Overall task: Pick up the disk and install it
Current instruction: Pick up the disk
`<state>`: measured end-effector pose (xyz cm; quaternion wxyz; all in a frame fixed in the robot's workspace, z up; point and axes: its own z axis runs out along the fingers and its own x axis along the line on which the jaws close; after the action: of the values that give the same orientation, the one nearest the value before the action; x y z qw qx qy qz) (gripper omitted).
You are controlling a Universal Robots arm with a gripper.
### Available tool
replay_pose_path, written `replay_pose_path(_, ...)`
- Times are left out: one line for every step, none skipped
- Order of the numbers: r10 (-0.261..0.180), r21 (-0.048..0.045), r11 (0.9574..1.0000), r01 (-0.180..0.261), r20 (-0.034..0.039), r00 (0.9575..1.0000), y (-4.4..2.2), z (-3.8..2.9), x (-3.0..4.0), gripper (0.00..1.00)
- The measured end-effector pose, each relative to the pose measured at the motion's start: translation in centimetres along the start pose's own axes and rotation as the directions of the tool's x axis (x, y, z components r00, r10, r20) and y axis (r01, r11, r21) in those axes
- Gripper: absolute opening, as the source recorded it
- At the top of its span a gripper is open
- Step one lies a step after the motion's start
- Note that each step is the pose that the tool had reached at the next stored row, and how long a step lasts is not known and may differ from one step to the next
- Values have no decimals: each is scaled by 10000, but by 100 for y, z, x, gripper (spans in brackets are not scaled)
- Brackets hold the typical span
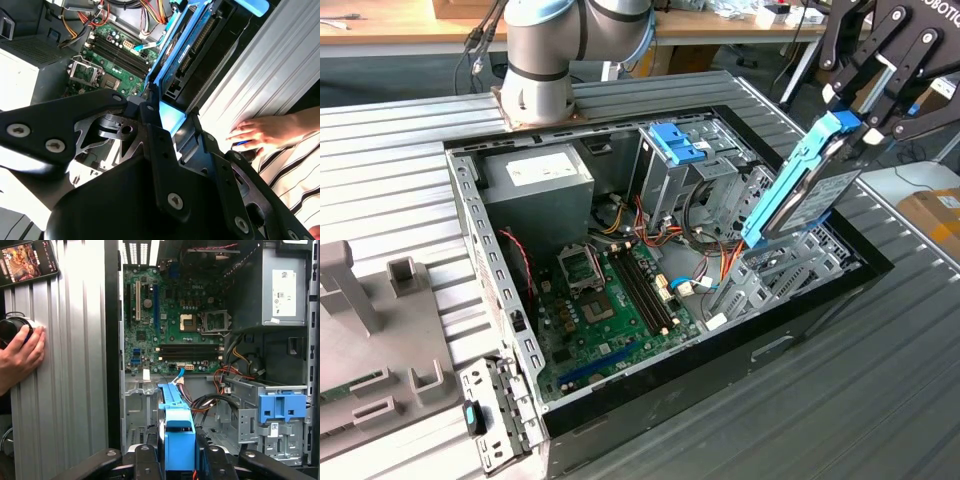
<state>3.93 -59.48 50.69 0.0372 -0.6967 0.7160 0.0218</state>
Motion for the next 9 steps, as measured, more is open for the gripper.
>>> replay_pose_path(0,0,10000,0,0,10000,0,0,0,37)
replay_pose_path(0,0,10000,0,0,10000,0,2,4,37)
replay_pose_path(0,0,10000,0,-1,10000,0,2,5,37)
replay_pose_path(0,0,10000,0,-1,10000,0,2,5,37)
replay_pose_path(0,0,10000,0,-1,10000,0,2,5,37)
replay_pose_path(0,0,10000,0,-1,10000,0,2,5,37)
replay_pose_path(0,0,10000,0,-1,10000,0,2,5,37)
replay_pose_path(0,0,10000,0,-1,10000,0,2,5,37)
replay_pose_path(0,0,10000,0,-1,10000,0,2,5,37)
